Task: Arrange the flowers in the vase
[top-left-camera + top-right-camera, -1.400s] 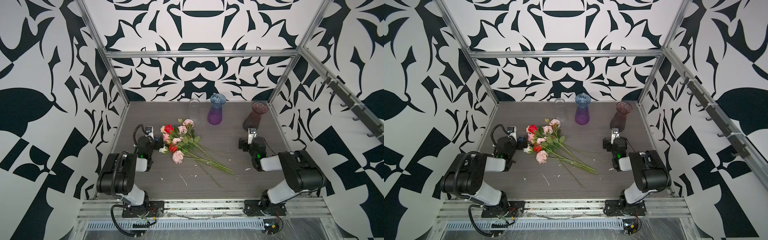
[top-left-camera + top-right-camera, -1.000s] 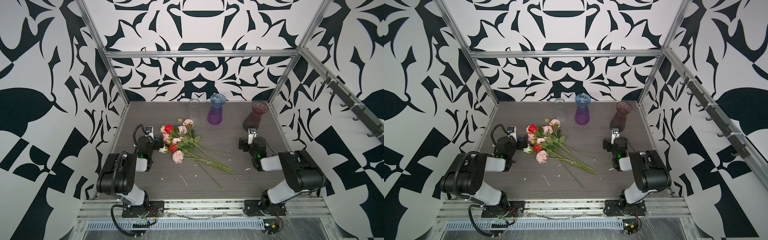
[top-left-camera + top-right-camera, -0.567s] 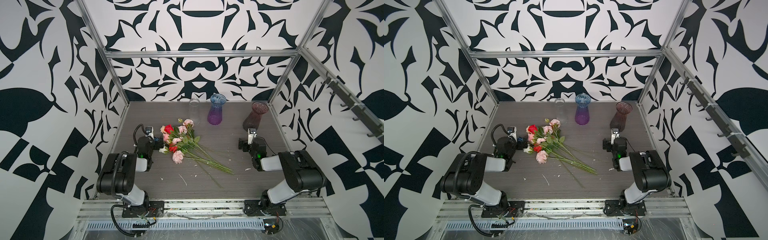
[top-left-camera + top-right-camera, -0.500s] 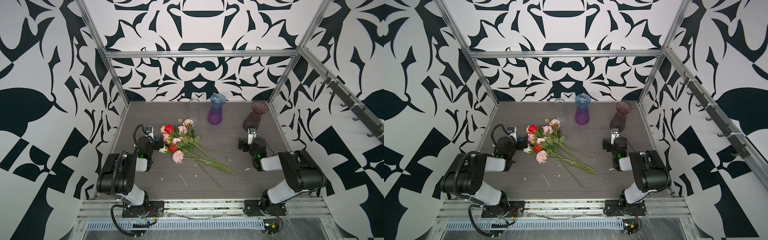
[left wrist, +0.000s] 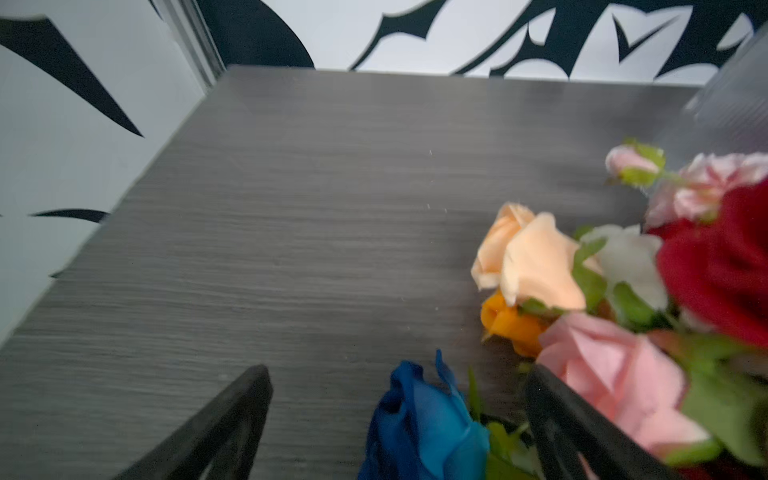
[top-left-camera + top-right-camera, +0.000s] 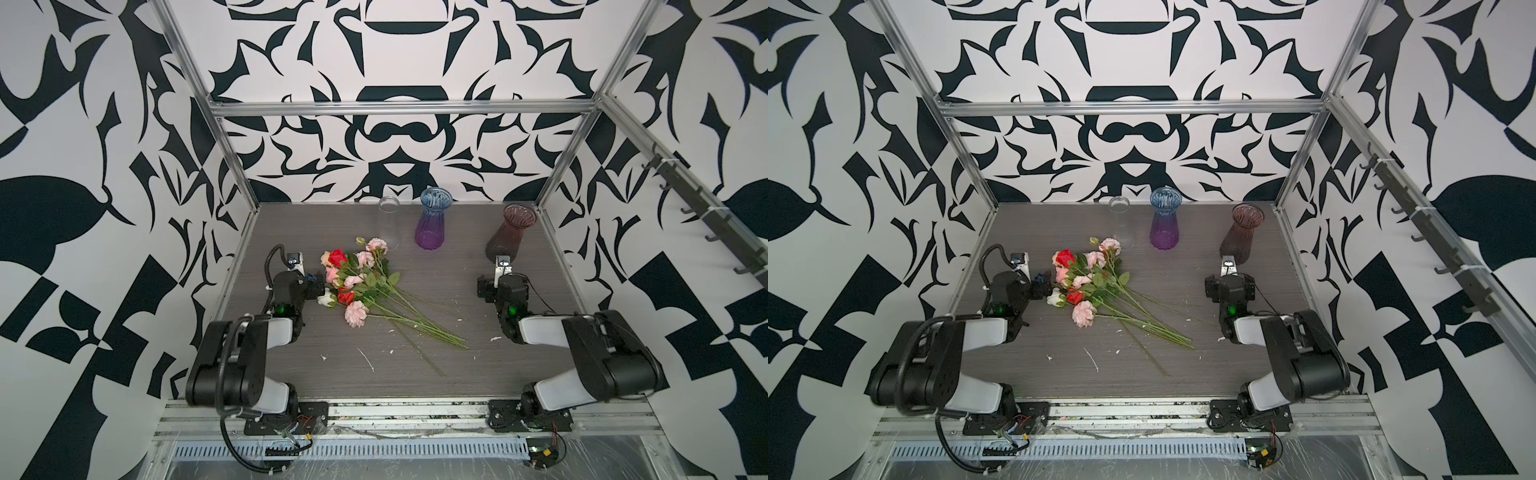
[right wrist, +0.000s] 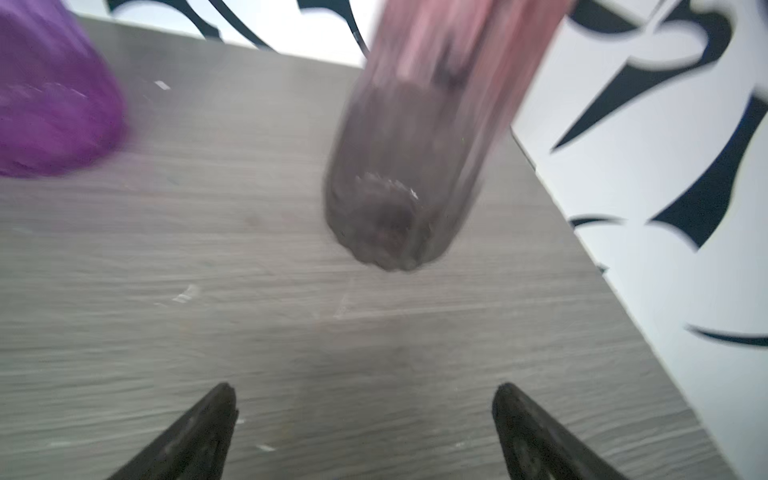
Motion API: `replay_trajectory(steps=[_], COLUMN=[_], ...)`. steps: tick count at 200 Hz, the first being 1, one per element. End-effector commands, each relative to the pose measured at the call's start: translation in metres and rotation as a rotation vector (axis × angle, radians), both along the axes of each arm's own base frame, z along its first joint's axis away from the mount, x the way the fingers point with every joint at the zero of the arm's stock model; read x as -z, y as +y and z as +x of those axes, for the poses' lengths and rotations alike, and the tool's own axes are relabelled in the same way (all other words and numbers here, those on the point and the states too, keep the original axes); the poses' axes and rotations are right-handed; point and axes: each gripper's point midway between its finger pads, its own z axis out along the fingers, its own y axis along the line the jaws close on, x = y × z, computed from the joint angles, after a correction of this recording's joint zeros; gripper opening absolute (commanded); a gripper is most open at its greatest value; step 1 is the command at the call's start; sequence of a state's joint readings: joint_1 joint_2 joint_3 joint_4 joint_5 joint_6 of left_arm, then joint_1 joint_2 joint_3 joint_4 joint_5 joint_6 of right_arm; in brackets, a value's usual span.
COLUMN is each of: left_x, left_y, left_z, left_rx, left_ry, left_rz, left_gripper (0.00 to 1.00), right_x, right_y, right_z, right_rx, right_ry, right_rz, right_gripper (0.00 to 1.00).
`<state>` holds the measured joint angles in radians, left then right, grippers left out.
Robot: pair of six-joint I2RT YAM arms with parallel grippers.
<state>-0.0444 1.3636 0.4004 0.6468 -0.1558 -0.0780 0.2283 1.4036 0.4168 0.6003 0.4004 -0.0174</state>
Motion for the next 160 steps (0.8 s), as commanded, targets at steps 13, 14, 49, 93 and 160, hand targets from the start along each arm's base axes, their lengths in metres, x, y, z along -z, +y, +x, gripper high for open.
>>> replay_trajectory(steps=[13, 14, 49, 93, 160], left_x=[-0.053, -0.055, -0.108, -0.096, -0.07], left_y=[0.02, 0.019, -0.042, -0.13, -0.116], left_z=[-0.039, -0.041, -0.099, -0.157, -0.148], left_rx=[-0.211, -0.211, 0.027, 0.352, 0.116], left_ry=[-0.073, -0.08, -0.222, -0.078, 0.05], left_rz=[-0.19, -0.196, -0.489, -0.488, -0.405], left_gripper=[0.99, 0.99, 0.99, 0.99, 0.99], right_x=[-0.084, -0.085, -0.097, -0.09, -0.141], right_y=[0.004, 0.004, 0.03, 0.1, 0.193], right_z=[-0.002, -0.002, -0.028, -0.061, -0.027], right_rx=[0.091, 0.093, 0.077, -0.147, -0.307], right_ry=[-0.008, -0.009, 0.092, 0.276, 0.361], right_rz=[0.13, 0.141, 0.539, 0.623, 0.54], right_gripper=[1.0, 1.0, 0.91, 0.89, 0.89])
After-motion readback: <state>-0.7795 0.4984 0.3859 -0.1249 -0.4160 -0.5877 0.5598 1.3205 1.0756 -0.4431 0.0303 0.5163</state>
